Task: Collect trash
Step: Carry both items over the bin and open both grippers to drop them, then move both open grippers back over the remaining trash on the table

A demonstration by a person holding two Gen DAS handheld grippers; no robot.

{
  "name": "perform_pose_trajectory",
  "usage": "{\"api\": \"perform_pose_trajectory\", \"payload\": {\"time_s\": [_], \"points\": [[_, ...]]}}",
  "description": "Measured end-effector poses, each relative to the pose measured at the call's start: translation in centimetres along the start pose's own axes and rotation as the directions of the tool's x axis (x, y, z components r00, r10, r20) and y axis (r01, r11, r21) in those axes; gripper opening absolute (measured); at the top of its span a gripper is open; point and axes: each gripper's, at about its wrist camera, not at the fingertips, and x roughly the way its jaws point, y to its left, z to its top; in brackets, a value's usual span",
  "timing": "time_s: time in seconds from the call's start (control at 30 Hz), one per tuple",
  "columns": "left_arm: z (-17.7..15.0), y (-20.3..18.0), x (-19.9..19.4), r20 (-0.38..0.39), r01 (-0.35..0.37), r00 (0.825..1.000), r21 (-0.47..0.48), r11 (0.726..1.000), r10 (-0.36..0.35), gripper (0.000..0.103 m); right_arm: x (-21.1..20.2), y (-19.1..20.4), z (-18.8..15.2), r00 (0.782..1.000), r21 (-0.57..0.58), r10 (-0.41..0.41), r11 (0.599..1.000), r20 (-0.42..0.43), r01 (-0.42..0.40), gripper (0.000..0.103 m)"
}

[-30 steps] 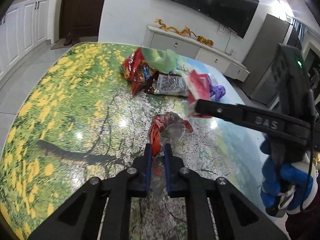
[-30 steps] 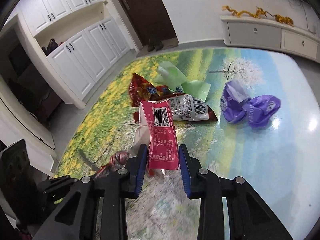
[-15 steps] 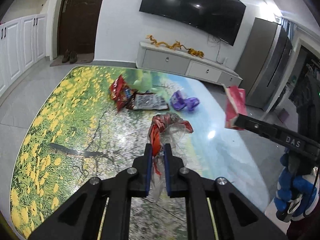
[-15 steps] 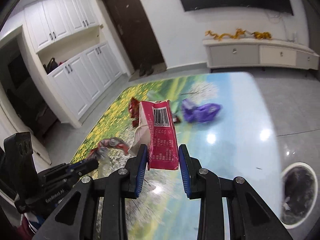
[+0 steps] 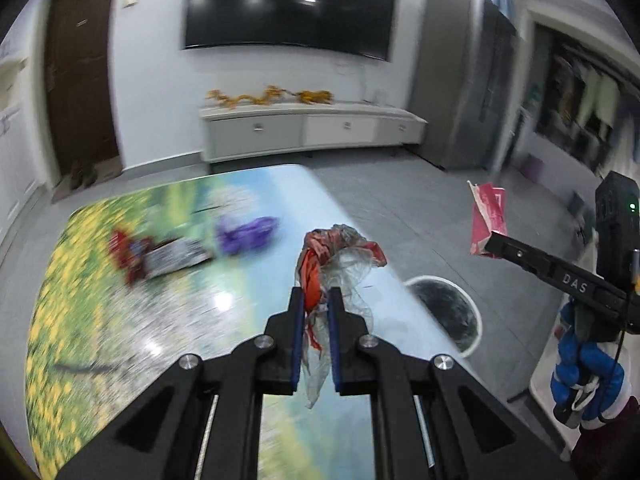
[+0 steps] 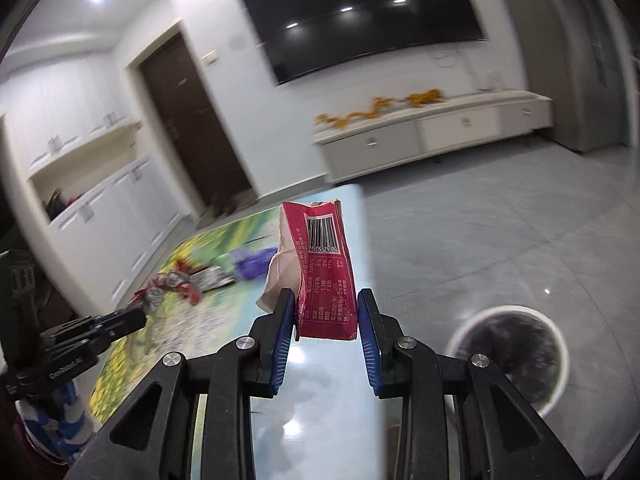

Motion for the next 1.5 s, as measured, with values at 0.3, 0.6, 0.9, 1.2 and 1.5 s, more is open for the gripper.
{"api": "perform_pose_trajectory", "payload": {"time_s": [0.3, 0.6, 0.9, 1.2, 1.5], "points": [[3.5, -10.7, 9.1, -0.119, 0.144, 0.985, 0.181, 0.973, -0.124, 0.01, -0.6, -12.8, -1.0, 0.979, 0.2, -0.204, 0.958, -0.03, 0.205, 0.032], [3.9, -18.6, 19.0, -0.264, 0.242, 0.95, 0.283, 0.928, -0.167, 0.012, 4.4, -21.4, -3.6, 0.95, 0.305, -0.256, 0.903, -0.18, 0.302, 0.032], [3.9, -22.0, 25.0, -0.37, 0.343, 0.896, 0.229, 0.911, -0.244, 0.019, 8.8, -25.3, -5.7, 0.921, 0.362, -0.265, 0.86, -0.286, 0.359, 0.04], [4.4, -22.0, 26.0, -0.357, 0.354, 0.893, 0.188, 0.916, -0.272, 0.041, 7.7, -25.8, -6.7, 0.911, 0.365, -0.292, 0.847, -0.291, 0.388, 0.048], [5.0, -19.4, 22.7, -0.263, 0.274, 0.939, 0.173, 0.946, -0.224, 0.041, 5.5, -23.7, -5.4, 0.913, 0.342, -0.326, 0.852, -0.245, 0.397, 0.048]]}}
